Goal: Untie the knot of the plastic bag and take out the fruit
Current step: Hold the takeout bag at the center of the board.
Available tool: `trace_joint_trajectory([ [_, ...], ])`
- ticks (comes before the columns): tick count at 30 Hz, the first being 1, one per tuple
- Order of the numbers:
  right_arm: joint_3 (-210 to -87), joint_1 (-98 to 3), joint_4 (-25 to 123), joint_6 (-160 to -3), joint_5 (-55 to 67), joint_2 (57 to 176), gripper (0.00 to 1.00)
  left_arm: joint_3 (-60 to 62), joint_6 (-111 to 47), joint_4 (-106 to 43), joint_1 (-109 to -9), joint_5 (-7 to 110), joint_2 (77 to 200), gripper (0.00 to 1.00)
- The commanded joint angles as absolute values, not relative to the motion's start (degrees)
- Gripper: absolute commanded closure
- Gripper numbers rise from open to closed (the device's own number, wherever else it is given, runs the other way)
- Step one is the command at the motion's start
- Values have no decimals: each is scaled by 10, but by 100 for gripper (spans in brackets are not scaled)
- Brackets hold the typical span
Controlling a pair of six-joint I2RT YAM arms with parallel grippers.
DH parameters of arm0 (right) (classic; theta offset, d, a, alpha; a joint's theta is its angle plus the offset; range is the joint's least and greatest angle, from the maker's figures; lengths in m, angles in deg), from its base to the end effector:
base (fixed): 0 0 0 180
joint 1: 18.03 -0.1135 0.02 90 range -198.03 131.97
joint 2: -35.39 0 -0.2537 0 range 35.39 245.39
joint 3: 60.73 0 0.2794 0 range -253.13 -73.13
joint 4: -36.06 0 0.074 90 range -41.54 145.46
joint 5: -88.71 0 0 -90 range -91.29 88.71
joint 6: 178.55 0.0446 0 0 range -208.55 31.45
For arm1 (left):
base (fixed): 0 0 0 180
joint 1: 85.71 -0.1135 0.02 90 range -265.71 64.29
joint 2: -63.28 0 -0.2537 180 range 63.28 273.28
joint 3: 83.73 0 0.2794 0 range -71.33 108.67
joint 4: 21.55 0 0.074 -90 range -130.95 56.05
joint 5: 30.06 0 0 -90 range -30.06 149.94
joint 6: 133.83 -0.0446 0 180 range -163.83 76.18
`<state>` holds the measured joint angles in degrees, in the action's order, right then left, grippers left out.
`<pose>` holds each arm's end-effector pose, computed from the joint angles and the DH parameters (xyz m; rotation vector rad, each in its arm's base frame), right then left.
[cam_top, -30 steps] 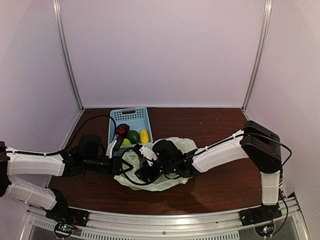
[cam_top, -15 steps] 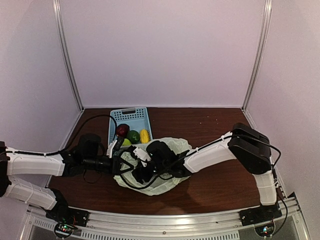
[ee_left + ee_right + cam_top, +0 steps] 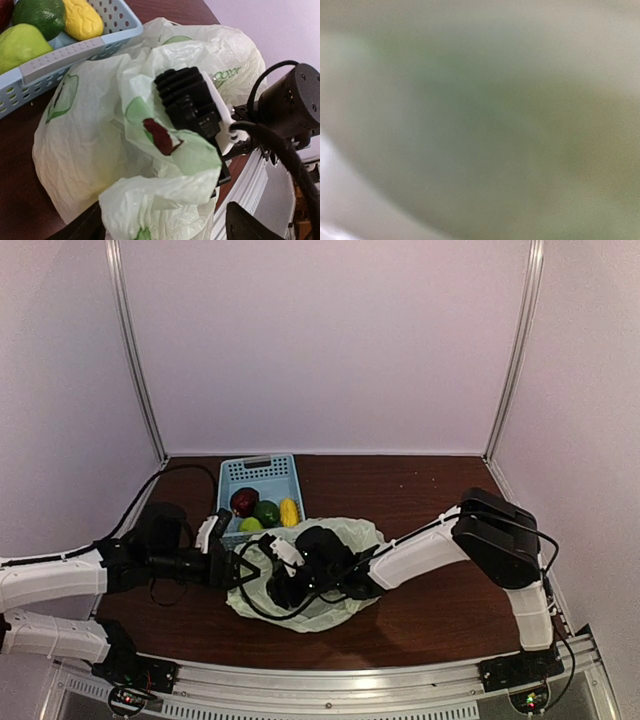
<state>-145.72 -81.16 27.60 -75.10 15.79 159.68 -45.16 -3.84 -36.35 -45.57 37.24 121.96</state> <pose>0.2049 0.4335 0.0863 -1.1338 1.9869 1.0703 0.1761 -0.1710 0.1683 0.2529 2.3855 -1.1674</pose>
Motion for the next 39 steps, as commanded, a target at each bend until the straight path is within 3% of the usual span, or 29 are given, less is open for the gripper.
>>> trace_joint_trajectory([
  [1, -1442, -804, 266, -736, 140, 1574, 27, -407, -75, -474, -461, 384, 1185, 12],
  [4, -1437, -803, 263, -732, 137, 1572, 27, -379, -96, -540, -466, 386, 1164, 3],
  [10, -1428, -800, 257, -729, 135, 1566, 27, -367, -109, -620, -536, 388, 1133, 3],
  [15, -1427, -800, 255, -727, 134, 1564, 27, -424, -71, -570, -596, 344, 1142, 3],
  [17, -1426, -799, 254, -727, 133, 1563, 27, -439, -55, -545, -596, 342, 1152, 7],
  [21, -1427, -798, 252, -726, 134, 1565, 27, -474, -30, -478, -597, 332, 1177, 30],
  [26, -1430, -797, 252, -726, 136, 1566, 27, -493, -18, -406, -597, 312, 1223, 39],
  [29, -1430, -796, 253, -725, 137, 1567, 28, -491, -23, -371, -597, 292, 1255, 39],
  [35, -1430, -796, 251, -723, 138, 1567, 28, -483, -36, -344, -597, 274, 1293, 25],
  [39, -1430, -796, 247, -721, 141, 1568, 28, -485, -29, -305, -597, 261, 1318, 27],
])
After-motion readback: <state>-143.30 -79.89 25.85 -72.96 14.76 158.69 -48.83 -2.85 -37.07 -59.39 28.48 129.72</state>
